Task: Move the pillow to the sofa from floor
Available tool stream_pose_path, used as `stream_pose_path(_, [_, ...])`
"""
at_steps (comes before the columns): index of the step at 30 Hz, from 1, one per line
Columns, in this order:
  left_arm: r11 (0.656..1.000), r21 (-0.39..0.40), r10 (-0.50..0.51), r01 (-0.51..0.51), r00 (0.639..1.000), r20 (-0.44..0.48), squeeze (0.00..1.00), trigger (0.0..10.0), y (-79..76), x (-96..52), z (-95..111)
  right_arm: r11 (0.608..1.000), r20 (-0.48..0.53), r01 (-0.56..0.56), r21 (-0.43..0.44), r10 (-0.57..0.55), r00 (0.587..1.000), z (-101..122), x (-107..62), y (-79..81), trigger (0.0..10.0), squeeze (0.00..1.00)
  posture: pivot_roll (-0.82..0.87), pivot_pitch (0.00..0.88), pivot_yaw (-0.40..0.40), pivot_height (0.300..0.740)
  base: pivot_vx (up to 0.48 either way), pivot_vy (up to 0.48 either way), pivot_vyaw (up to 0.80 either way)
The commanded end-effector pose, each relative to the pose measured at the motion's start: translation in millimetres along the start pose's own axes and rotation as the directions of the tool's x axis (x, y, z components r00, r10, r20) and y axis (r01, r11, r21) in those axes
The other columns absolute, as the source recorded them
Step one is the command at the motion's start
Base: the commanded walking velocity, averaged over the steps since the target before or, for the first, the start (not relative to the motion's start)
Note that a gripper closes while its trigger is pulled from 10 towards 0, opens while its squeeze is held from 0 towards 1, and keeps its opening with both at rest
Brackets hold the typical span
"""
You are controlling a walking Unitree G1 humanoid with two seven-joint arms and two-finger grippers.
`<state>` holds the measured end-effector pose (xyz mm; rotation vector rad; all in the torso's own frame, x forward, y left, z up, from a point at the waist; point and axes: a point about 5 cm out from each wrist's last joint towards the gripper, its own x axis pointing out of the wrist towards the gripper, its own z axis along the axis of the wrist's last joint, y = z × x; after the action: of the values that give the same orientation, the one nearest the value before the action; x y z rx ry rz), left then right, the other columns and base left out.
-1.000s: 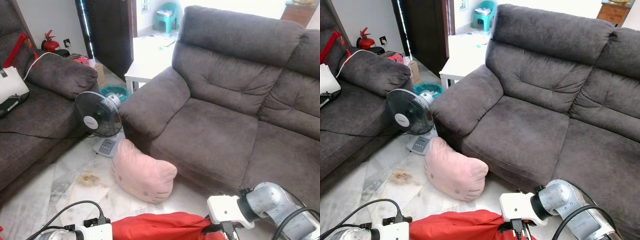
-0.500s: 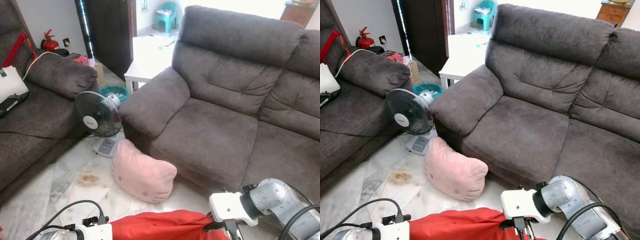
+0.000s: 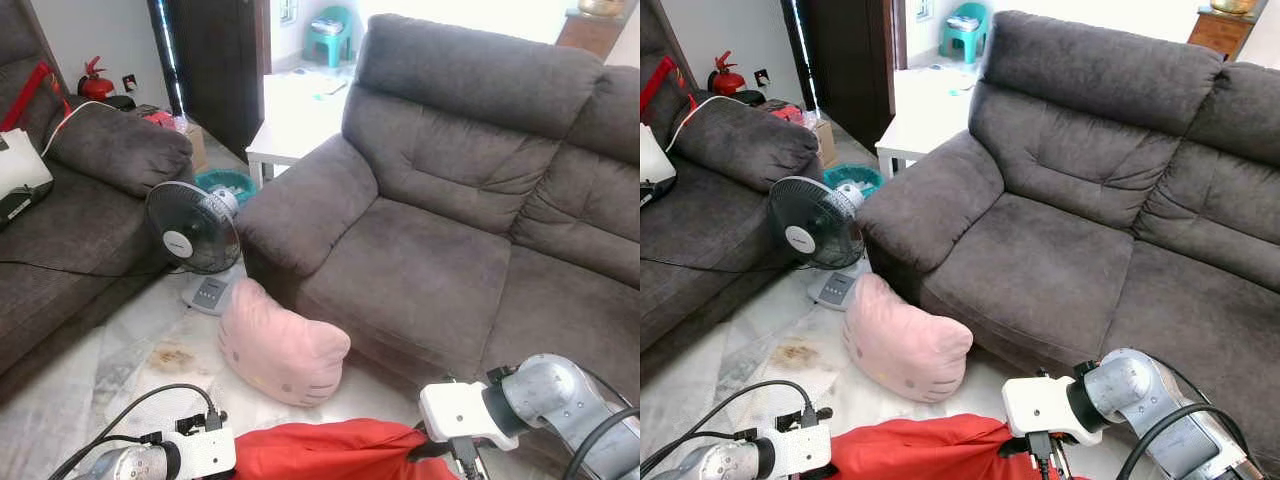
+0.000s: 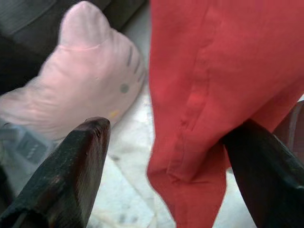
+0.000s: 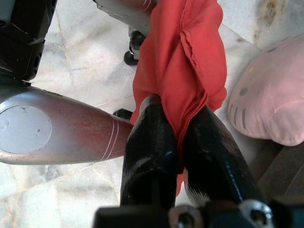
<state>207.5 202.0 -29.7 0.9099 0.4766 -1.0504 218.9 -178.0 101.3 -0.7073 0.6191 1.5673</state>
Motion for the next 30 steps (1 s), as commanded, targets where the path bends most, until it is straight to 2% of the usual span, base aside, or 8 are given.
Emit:
stream_pose_path(1, [0.999,-0.021,-0.029,0.029,0.999,0.014,0.0,10.0,-1.3,1.5,1.2,0.996,0.047,0.049,-0.072,-0.046,0.998,16.8,-15.9,-5.5,10.0,0.0,0.09,0.0,-0.107,0.74,0.0,0.0,0.0])
stream_pose_path(9, [0.987,-0.084,-0.135,0.139,0.99,0.051,0.0,10.0,-14.1,5.2,4.0,0.996,0.042,0.05,-0.073,-0.047,0.998,17.3,-17.1,-6.0,10.0,0.0,0.09,0.0,-0.116,0.74,0.0,0.0,0.0])
stream_pose_path(14, [0.977,-0.107,-0.181,0.182,0.983,0.021,0.0,9.9,-24.0,3.2,-2.9,0.996,0.038,0.049,-0.072,-0.046,0.998,17.7,-17.5,-7.3,10.0,0.0,0.08,0.0,-0.121,0.74,0.0,0.0,0.0])
stream_pose_path(15, [0.977,-0.111,-0.181,0.182,0.983,0.018,0.0,3.3,-25.3,3.1,-3.7,0.996,0.038,0.049,-0.073,-0.046,0.998,18.0,-17.6,-7.5,10.0,0.0,0.08,0.0,-0.122,0.74,0.0,0.0,0.0])
stream_pose_path(16, [0.976,-0.115,-0.182,0.183,0.983,0.017,0.0,3.3,-25.8,3.2,-3.9,0.996,0.038,0.048,-0.073,-0.046,0.998,18.1,-17.6,-7.5,10.0,0.0,0.08,0.0,-0.122,0.74,0.0,0.0,0.0])
stream_pose_path(17, [0.976,-0.113,-0.184,0.184,0.983,0.012,0.0,0.5,-26.8,3.3,-4.4,0.996,0.038,0.048,-0.072,-0.045,0.998,18.1,-17.5,-7.4,10.0,0.0,0.08,0.0,-0.122,0.74,0.0,0.0,0.0])
stream_pose_path(18, [0.976,-0.113,-0.185,0.185,0.983,0.011,0.0,0.0,-27.1,3.4,-4.6,0.996,0.038,0.048,-0.072,-0.045,0.998,18.1,-17.6,-7.4,10.0,0.0,0.08,0.0,-0.124,0.74,0.0,0.0,0.0])
stream_pose_path(30, [0.973,-0.122,-0.197,0.194,0.98,-0.019,0.0,0.0,-30.1,3.8,-8.3,0.996,0.038,0.053,-0.068,-0.05,0.998,18.4,-16.6,-9.1,10.0,0.0,0.08,0.0,-0.122,0.74,0.0,0.0,0.0])
